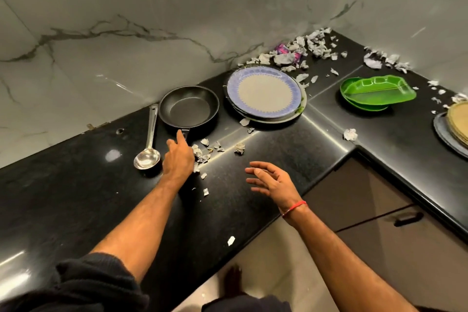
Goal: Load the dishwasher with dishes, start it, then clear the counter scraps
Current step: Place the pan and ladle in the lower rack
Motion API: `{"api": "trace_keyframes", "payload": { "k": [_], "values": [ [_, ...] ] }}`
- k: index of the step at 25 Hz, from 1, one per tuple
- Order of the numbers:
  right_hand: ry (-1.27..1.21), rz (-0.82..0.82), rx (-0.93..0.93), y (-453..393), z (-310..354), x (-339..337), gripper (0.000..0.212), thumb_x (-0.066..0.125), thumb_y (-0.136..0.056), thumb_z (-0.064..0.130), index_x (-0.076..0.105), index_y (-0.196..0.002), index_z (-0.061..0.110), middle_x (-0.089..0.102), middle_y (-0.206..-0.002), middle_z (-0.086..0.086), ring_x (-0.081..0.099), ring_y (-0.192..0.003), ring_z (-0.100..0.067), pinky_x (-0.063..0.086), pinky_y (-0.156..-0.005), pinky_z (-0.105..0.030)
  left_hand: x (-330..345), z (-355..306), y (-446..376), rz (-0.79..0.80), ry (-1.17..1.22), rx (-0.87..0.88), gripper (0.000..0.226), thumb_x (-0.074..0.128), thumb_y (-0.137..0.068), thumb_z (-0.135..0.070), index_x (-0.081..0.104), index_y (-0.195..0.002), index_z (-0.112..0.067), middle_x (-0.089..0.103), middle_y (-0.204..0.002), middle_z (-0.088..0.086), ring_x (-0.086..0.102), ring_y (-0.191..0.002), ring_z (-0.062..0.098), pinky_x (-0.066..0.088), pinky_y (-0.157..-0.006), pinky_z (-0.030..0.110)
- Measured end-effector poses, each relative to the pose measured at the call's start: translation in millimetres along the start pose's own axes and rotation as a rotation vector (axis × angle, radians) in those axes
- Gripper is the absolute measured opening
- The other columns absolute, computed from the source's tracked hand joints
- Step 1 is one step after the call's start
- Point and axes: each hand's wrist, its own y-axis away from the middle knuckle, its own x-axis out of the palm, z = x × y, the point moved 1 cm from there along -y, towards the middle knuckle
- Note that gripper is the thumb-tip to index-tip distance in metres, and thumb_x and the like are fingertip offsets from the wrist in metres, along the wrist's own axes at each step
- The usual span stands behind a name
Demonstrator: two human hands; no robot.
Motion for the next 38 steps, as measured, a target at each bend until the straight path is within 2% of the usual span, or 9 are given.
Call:
{"api": "trace_keyframes", "payload": {
  "k": [6, 8, 11, 15, 19, 24, 30, 33, 38],
  "values": [
    [-0.083, -0.064, -0.095, 32.2, 4.7, -26.3, 0.026, 0.057, -0.099, 0.017, 0.063, -0.123, 0.013, 0.070, -0.121, -0.008, 0.065, -0.113, -0.032, 0.054, -0.095, -0.044, -10.6, -14.6, 108.4, -0.038, 0.352, 0.208, 0.047, 0.042, -0.103, -0.022, 0.038, -0.150, -0.022, 0.055, -0.131, 0.013, 0.057, -0.114, 0.031, 0.046, -0.097, 0.044],
    [-0.100, -0.093, -0.140, 52.9, 4.8, -43.2, 0.034, 0.060, -0.097, 0.021, 0.059, -0.130, 0.017, 0.066, -0.128, -0.003, 0.062, -0.119, -0.028, 0.054, -0.097, -0.041, -11.5, -29.7, 144.8, 0.025, 0.430, 0.336, 0.043, 0.045, -0.102, -0.018, 0.045, -0.144, -0.027, 0.063, -0.109, 0.005, 0.063, -0.091, 0.015, 0.051, -0.081, 0.036],
    [-0.188, -0.209, -0.215, 101.2, 4.8, -84.2, 0.063, 0.062, -0.089, 0.044, 0.041, -0.147, 0.029, 0.049, -0.146, 0.007, 0.051, -0.131, -0.012, 0.049, -0.103, -0.036, -14.8, -62.7, 205.7, 0.383, 0.713, 0.423, 0.041, 0.046, -0.097, -0.023, 0.058, -0.130, -0.045, 0.050, -0.071, -0.005, 0.041, -0.050, 0.003, 0.035, -0.048, 0.024],
    [-0.302, -0.438, -0.327, 184.3, 3.7, -165.6, 0.083, 0.062, -0.078, 0.070, 0.032, -0.149, 0.040, 0.048, -0.148, 0.006, 0.050, -0.133, -0.014, 0.046, -0.104, -0.042, -12.0, -100.6, 272.4, 0.918, 0.887, 0.466, 0.042, 0.054, -0.087, -0.033, 0.066, -0.126, -0.043, 0.048, -0.076, 0.007, 0.029, -0.051, 0.015, 0.019, -0.041, 0.020],
    [-0.266, -0.599, -0.375, 299.9, -16.7, -253.0, 0.067, 0.058, -0.082, 0.068, 0.044, -0.141, 0.040, 0.059, -0.135, 0.001, 0.057, -0.124, -0.026, 0.054, -0.093, -0.054, 9.6, -143.6, 343.1, 1.146, 0.762, 0.630, 0.046, 0.053, -0.088, -0.024, 0.062, -0.134, -0.023, 0.047, -0.073, 0.007, 0.026, -0.042, 0.010, 0.023, -0.038, 0.013],
    [-0.157, -0.781, -0.416, 437.4, -78.4, -328.8, 0.058, 0.068, -0.083, 0.042, 0.049, -0.137, 0.034, 0.058, -0.135, 0.000, 0.059, -0.119, -0.018, 0.055, -0.092, -0.033, 60.4, -192.9, 422.6, 1.340, 0.459, 0.763, 0.046, 0.058, -0.086, -0.037, 0.065, -0.131, -0.030, 0.055, -0.073, 0.007, 0.038, -0.049, 0.011, 0.032, -0.042, 0.018],
    [-0.044, -1.044, -0.106, 581.5, -178.5, -378.4, 0.055, 0.082, -0.067, 0.040, 0.057, -0.116, 0.030, 0.062, -0.107, -0.003, 0.063, -0.093, -0.007, 0.052, -0.078, -0.022, 188.9, -243.0, 504.6, 1.229, -0.139, 1.346, 0.039, 0.039, -0.100, -0.037, 0.054, -0.135, -0.029, 0.065, -0.090, -0.022, 0.060, -0.077, -0.001, 0.044, -0.069, 0.023],
    [0.019, -1.128, 0.078, 631.3, -226.9, -381.3, 0.054, 0.086, -0.072, 0.020, 0.054, -0.116, 0.023, 0.060, -0.109, -0.006, 0.060, -0.095, -0.012, 0.055, -0.081, -0.029, 268.4, -250.2, 539.6, 1.253, -0.221, 1.409, 0.035, 0.047, -0.104, -0.013, 0.058, -0.135, -0.024, 0.066, -0.097, -0.015, 0.060, -0.081, -0.005, 0.042, -0.076, 0.025],
    [0.282, -1.170, 0.360, 688.5, -341.9, -386.3, 0.056, 0.089, -0.067, 0.015, 0.055, -0.111, 0.015, 0.058, -0.106, 0.001, 0.058, -0.101, -0.025, 0.052, -0.093, -0.049, 407.4, -227.1, 613.1, 1.335, -0.355, 1.437, 0.043, 0.054, -0.099, -0.011, 0.058, -0.129, -0.041, 0.070, -0.119, -0.002, 0.065, -0.107, 0.023, 0.052, -0.096, 0.041]
  ]
}}
